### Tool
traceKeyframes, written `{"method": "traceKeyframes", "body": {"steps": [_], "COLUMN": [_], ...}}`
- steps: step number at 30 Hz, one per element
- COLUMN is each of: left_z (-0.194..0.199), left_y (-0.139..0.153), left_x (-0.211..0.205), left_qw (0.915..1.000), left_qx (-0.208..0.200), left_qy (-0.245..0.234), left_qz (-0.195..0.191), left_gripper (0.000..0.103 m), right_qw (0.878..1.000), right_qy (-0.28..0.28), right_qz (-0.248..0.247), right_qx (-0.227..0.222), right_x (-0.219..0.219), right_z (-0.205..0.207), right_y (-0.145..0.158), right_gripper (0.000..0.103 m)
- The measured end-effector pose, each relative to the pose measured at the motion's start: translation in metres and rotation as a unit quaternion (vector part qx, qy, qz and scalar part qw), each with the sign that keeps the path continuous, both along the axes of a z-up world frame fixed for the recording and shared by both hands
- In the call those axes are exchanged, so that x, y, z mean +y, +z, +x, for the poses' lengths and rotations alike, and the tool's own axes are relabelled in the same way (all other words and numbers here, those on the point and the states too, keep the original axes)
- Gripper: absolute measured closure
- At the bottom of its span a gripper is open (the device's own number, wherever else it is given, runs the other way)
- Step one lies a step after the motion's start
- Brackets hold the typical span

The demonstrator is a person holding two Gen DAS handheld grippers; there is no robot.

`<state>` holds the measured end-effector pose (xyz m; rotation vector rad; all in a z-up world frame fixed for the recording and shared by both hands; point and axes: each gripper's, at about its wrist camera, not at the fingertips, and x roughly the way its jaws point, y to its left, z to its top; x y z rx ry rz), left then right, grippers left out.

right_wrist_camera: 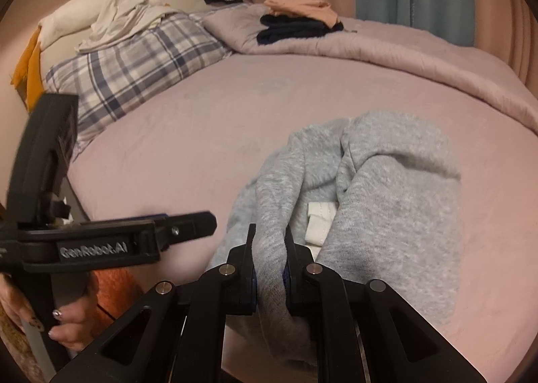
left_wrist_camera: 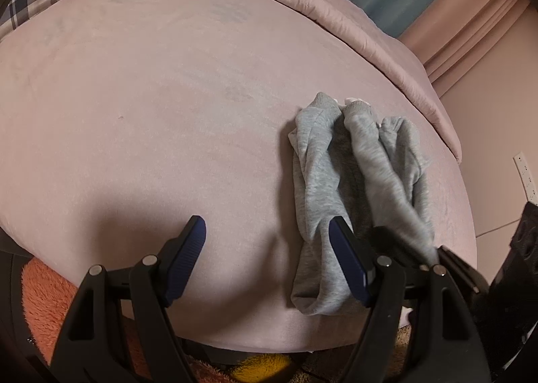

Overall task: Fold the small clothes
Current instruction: 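Fold the held end over the bundle with the right tool, then open the right tool to release the folded end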

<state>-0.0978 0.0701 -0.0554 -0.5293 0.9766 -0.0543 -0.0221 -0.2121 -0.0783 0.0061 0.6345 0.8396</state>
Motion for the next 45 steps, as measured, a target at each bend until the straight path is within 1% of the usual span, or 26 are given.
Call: {"method": "traceKeyframes", "body": {"steps": [5, 8, 16, 31, 36, 42, 45], "left_z": [0.002, 0.002, 0.002, 0.001, 0.000, -0.003, -0.004], "left_y": [-0.001, -0.001, -0.002, -0.001, -0.001, 0.003, 0.005], "left_x": [0.001, 0.001, 0.001, -0.001, -0.003, -0.003, -0.001], "left_qw": [1.0000, 1.0000, 1.0000, 1.0000, 0.9999, 1.0000, 0.9999], "left_qx": [0.002, 0.004, 0.006, 0.006, 0.010, 0.004, 0.002], "left_qy": [0.002, 0.001, 0.002, 0.000, 0.004, 0.006, 0.010], "left_qz": [-0.001, -0.002, -0.002, 0.000, 0.000, 0.004, 0.007], "left_gripper": [0.027, 0.027, 0.027, 0.027, 0.027, 0.027, 0.027], "right_qw": [1.000, 1.000, 0.999, 0.999, 0.999, 0.999, 0.999], "right_qy": [0.007, 0.009, 0.015, 0.015, 0.012, 0.005, 0.005], "right_qz": [-0.008, -0.014, -0.010, -0.009, -0.002, -0.003, 0.017], "right_qx": [0.021, 0.025, 0.042, 0.044, 0.048, 0.042, 0.044], "right_x": [0.006, 0.009, 0.011, 0.014, 0.013, 0.011, 0.001], "right_z": [0.004, 0.005, 0.009, 0.010, 0.011, 0.007, 0.002], "right_y": [-0.011, -0.015, -0.023, -0.029, -0.030, -0.025, -0.017], "right_gripper": [0.090, 0.090, 0.090, 0.090, 0.090, 0.090, 0.088]}}
